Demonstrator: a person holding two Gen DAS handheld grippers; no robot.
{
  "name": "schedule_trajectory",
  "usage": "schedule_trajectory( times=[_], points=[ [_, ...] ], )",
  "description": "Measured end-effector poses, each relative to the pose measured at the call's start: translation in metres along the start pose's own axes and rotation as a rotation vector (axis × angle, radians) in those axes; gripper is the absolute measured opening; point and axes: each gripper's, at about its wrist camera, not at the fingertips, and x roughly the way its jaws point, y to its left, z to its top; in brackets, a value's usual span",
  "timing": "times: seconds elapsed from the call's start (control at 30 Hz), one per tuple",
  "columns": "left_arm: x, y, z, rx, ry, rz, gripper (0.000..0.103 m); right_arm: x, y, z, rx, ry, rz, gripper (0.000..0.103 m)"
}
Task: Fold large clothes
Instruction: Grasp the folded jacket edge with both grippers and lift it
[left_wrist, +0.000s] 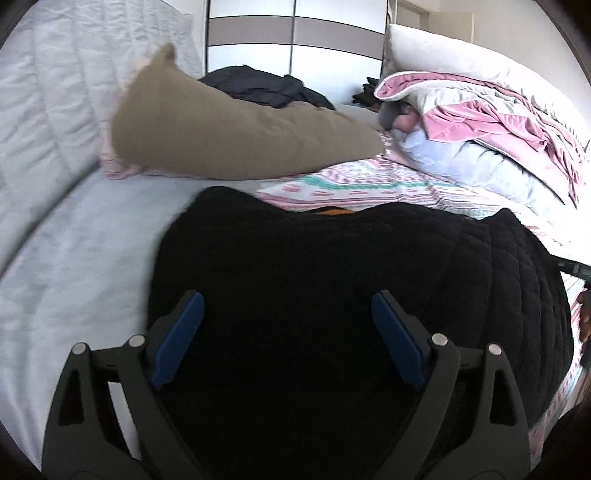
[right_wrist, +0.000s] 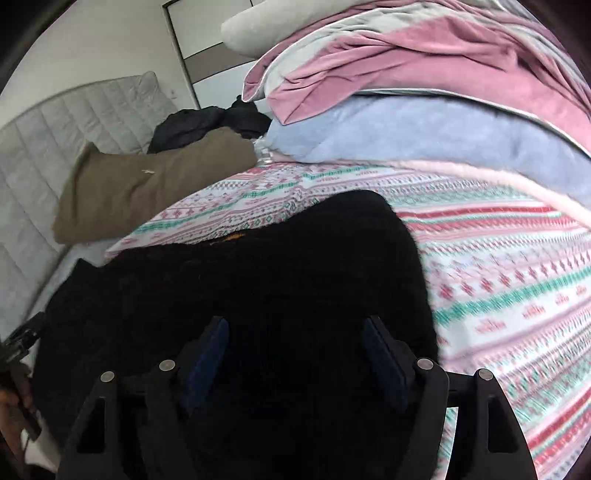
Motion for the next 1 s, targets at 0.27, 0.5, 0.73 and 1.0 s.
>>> schedule_trajectory(
  times=[0.27, 0.5, 0.73, 1.0],
  points=[
    [-0.024, 0.064, -0.052, -0.185, 0.188, -0.105, 0.092, -0.041, -0.054, -0.063, 0.14, 0.164, 0.103, 0.077],
    [-0.003, 0.088, -0.1, -0.358, 0.387, -0.291, 0.088, -0.025, -0.067, -0.106, 0.315, 0.3, 0.281, 0.072],
    [-0.026, 0.077, -0.086, -0.298, 0.254, -0.183, 0.035, -0.074, -0.057, -0.08, 0.204, 0.161, 0.194, 0.016],
    [-0.021, 0.104, -0.069, -0.384, 0.191, -0.299, 0.091, -0.061, -0.079, -0.069, 0.262, 0.17, 0.272, 0.072]
  ],
)
